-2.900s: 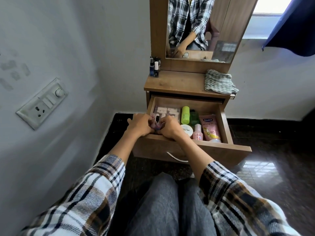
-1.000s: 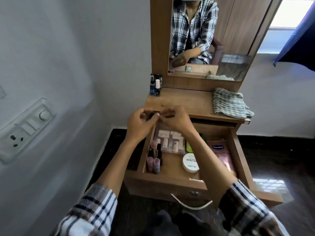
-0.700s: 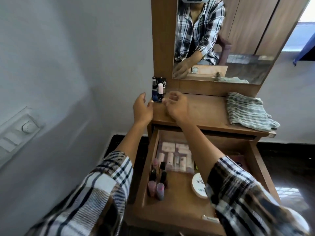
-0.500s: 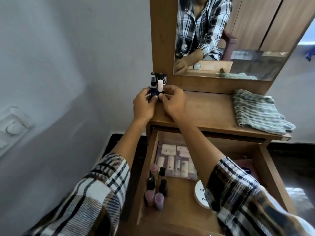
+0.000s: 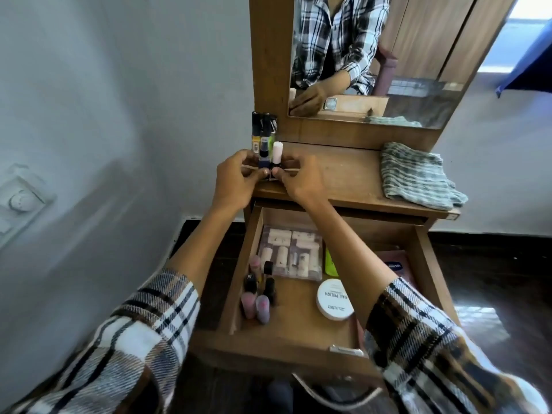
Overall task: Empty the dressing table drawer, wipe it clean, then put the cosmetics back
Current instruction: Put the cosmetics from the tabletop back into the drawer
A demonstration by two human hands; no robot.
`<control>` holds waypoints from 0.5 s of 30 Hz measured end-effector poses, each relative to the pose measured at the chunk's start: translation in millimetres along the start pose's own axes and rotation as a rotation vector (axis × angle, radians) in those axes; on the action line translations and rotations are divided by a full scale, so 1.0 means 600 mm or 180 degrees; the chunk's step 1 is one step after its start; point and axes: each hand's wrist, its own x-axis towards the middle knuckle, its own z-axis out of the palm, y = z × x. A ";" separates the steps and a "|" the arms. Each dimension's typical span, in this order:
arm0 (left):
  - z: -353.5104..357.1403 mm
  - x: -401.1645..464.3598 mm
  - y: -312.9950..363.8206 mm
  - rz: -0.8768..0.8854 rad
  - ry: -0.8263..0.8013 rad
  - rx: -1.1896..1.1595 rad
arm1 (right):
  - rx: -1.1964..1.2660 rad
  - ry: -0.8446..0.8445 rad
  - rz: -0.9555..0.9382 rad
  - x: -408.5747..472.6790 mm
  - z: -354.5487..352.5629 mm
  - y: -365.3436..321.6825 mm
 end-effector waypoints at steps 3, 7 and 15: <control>-0.022 -0.054 0.031 0.0088 -0.0351 -0.0256 | 0.0040 -0.0093 0.0004 -0.065 -0.036 -0.008; -0.044 -0.144 0.066 0.0079 -0.0966 -0.0249 | -0.0094 -0.0315 0.0201 -0.160 -0.080 -0.010; -0.093 -0.263 0.084 -0.0135 -0.1608 0.0340 | -0.0800 -0.1239 0.0530 -0.297 -0.106 -0.020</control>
